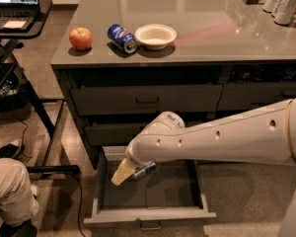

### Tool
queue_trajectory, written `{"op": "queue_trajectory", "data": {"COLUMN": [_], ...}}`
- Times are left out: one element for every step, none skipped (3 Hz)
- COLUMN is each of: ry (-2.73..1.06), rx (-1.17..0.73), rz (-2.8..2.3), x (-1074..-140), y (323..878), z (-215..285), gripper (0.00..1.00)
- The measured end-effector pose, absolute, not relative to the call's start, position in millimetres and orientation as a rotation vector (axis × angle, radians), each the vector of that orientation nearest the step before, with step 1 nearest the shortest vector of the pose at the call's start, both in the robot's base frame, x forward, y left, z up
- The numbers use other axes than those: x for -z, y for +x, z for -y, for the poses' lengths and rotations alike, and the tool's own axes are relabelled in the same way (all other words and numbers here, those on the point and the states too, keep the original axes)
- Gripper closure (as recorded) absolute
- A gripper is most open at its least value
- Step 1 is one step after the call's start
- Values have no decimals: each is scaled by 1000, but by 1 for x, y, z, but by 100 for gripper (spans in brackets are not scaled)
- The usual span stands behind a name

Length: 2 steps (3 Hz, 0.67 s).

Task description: Pick redbull can from bottom drawer and place on counter

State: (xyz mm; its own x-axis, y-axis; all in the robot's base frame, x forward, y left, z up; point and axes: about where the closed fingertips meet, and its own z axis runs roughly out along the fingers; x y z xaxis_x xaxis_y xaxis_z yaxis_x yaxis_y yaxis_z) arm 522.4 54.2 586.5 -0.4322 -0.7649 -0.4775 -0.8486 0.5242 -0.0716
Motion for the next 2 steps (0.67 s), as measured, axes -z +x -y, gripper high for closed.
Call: {"op": "queue_trajectory", "data": {"ry": [-1280,-1280], "rx": [-284,-284], "rz": [-2343,-2343], "x": [-568,-568], "y": [527,527], "z": [-45,-45], "gripper": [0,0]}}
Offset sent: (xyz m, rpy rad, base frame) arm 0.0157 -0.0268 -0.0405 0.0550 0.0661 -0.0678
